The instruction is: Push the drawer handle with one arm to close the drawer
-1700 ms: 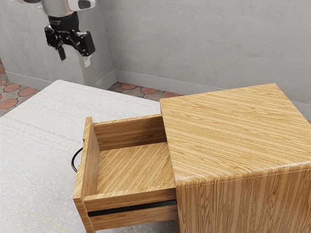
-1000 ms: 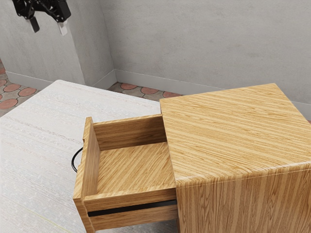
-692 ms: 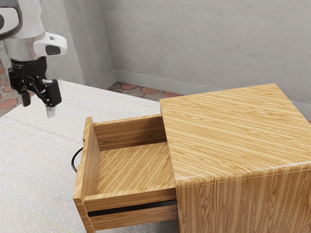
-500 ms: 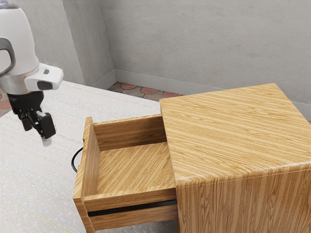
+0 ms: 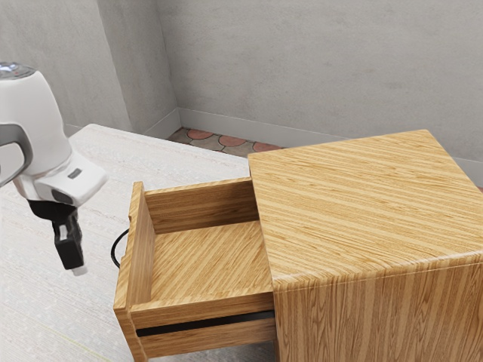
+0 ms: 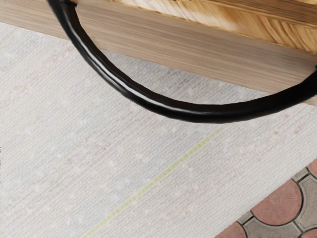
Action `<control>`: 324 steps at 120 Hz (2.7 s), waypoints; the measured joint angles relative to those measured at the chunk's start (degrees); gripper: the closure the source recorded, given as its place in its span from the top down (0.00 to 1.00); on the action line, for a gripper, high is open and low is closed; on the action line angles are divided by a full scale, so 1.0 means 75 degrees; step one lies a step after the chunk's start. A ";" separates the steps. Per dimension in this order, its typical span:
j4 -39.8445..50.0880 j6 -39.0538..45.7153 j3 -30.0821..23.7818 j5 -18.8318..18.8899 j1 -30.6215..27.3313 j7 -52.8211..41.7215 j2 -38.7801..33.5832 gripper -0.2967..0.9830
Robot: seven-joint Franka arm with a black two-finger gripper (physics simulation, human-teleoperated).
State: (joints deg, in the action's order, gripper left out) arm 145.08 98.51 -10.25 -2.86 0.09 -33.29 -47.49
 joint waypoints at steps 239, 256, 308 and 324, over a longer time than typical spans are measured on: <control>-0.2151 0.1740 -0.1755 -0.1126 -0.0010 -0.2800 0.3119 0.16; -0.2479 0.1801 -0.1877 -0.1091 -0.0011 -0.2752 0.3426 0.16; -0.3053 0.2026 -0.2059 -0.0869 0.0002 -0.2615 0.4203 0.15; -0.3219 0.2115 -0.2191 -0.0840 0.0002 -0.2577 0.4391 0.15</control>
State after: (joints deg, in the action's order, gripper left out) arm 120.94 114.37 -26.68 -9.16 0.10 -52.61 -14.56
